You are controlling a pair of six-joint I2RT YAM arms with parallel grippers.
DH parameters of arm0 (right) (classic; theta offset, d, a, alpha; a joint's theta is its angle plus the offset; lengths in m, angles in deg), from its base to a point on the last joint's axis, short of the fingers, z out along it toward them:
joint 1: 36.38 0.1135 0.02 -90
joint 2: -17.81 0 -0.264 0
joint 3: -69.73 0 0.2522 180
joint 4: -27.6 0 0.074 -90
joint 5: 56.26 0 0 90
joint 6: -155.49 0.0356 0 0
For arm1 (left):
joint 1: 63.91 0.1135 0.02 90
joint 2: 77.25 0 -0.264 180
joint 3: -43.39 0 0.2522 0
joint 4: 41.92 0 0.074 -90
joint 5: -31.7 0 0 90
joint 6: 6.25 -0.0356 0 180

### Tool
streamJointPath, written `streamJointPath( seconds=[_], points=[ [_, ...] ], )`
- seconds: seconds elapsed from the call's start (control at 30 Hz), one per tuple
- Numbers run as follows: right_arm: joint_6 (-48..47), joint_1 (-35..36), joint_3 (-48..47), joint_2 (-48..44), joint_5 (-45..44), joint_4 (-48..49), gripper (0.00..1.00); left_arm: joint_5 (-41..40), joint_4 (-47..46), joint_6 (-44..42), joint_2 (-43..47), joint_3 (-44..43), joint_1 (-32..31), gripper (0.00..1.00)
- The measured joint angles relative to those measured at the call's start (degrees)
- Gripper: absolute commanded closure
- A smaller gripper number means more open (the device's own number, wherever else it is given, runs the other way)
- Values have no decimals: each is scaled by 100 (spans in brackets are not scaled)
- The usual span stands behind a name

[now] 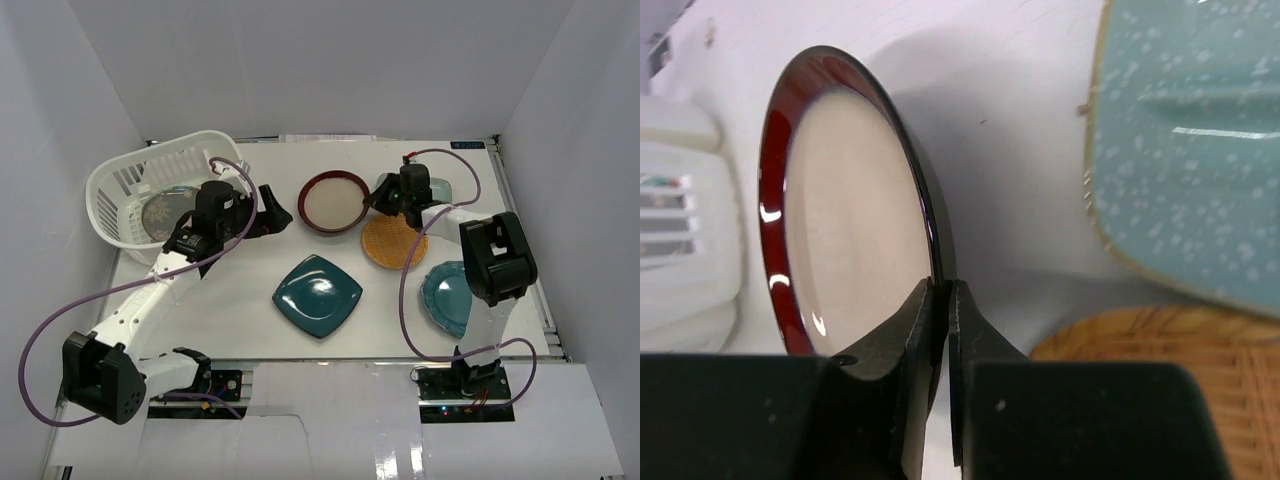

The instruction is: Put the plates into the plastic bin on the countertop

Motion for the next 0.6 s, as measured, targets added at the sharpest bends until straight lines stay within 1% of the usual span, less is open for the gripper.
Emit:
streamJointPath(
  seconds=[0.1,0.23,0.33,0.43,0.47,0.53,0.57,0.6],
  points=[
    [42,-20,367,-509,337,81,92,20,-28,120,-234,-44,0,2],
    [210,-35,1005,-1200,911,522,92,55,-164,258,-782,-98,0,2],
    [369,-35,1379,-1523,1322,793,92,52,-273,326,-1174,-140,-2,6],
    [503,-20,1659,-1738,1681,955,92,35,-437,435,-1416,-186,0,16],
    [533,-13,1727,-1788,1777,984,92,35,-511,468,-1471,-197,0,23],
    [597,2,1840,-1888,1910,1058,92,39,-688,549,-1572,-203,0,34],
    [619,9,1893,-1932,1956,1084,92,44,-743,568,-1602,-203,0,51],
    [636,17,1939,-1982,1980,1102,92,66,-804,621,-1628,-201,0,60]
  ],
)
